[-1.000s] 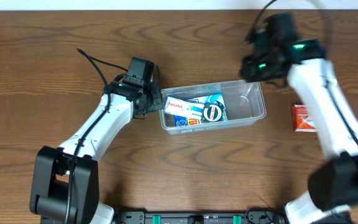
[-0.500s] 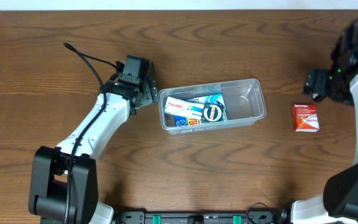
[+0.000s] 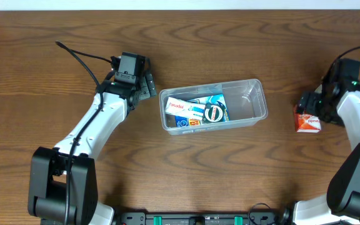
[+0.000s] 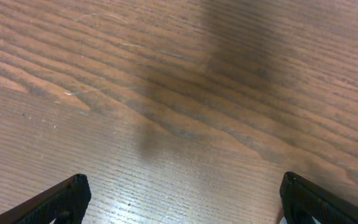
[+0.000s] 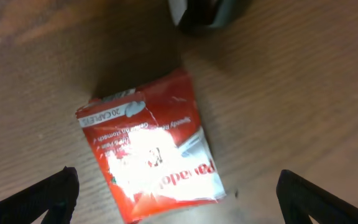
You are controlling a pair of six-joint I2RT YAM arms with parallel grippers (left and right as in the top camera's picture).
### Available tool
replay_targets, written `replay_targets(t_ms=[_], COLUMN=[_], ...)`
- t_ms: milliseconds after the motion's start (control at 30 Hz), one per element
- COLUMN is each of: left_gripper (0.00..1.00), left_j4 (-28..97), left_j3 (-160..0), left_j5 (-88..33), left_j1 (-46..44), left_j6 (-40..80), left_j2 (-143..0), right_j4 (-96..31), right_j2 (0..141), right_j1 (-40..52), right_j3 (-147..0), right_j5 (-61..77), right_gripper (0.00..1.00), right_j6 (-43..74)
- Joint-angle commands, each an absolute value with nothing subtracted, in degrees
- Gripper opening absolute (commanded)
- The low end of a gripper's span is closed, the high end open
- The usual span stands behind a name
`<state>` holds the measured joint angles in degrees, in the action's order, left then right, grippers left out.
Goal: Pack container
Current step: 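Release the container and move the right gripper to the red ActiFast box, then grasp the red ActiFast box with the right gripper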
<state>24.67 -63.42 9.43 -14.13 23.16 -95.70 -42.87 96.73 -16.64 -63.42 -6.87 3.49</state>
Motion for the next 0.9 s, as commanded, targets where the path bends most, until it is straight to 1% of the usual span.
replay_targets(t_ms=[0, 67, 233, 600, 700, 767, 833, 867], left_gripper=[0.98, 0.98, 0.98, 0.98, 0.98, 0.98, 0.98, 0.98], left_j4=[25.5, 25.8, 26.1, 26.5, 26.5, 26.5, 26.5, 26.5], left_j3=[-63.2, -63.2, -63.2, -63.2, -63.2, -63.2, -63.2, -63.2], left_j5=[10.3, 10.3, 10.3, 10.3, 10.3, 10.3, 10.3, 10.3], left_j1=[-13.9, -13.9, -13.9, -13.9, -13.9, -13.9, -13.9, -13.9], left_j6=[23.2, 23.2, 23.2, 23.2, 23.2, 23.2, 23.2, 23.2], left_j2=[-95.5, -95.5, -95.5, -95.5, -95.5, -95.5, -95.5, -95.5], right_j4=[-39.3, -36.3, -31.0, -22.4, -22.2, -22.4, -22.6, -22.7], right_j2=[96.7, 96.7, 96.7, 96.7, 96.7, 96.7, 96.7, 96.7], right_j1=[-16.9, -16.9, -16.9, -16.9, -16.6, -16.0, -15.7, -15.6], right_j3=[-60.6, -58.7, -54.8, -49.0, -49.0, -49.0, -49.0, -49.0], right_j5=[-5.7, -4.5, 4.4, 5.0, 7.5, 7.7, 6.5, 5.8], right_gripper=[0.99, 0.99, 0.99, 0.99, 0.9, 0.78, 0.61, 0.56], right_j6=[-0.1, -0.9, -6.5, -8.0, -8.0, -8.0, -7.7, -7.2])
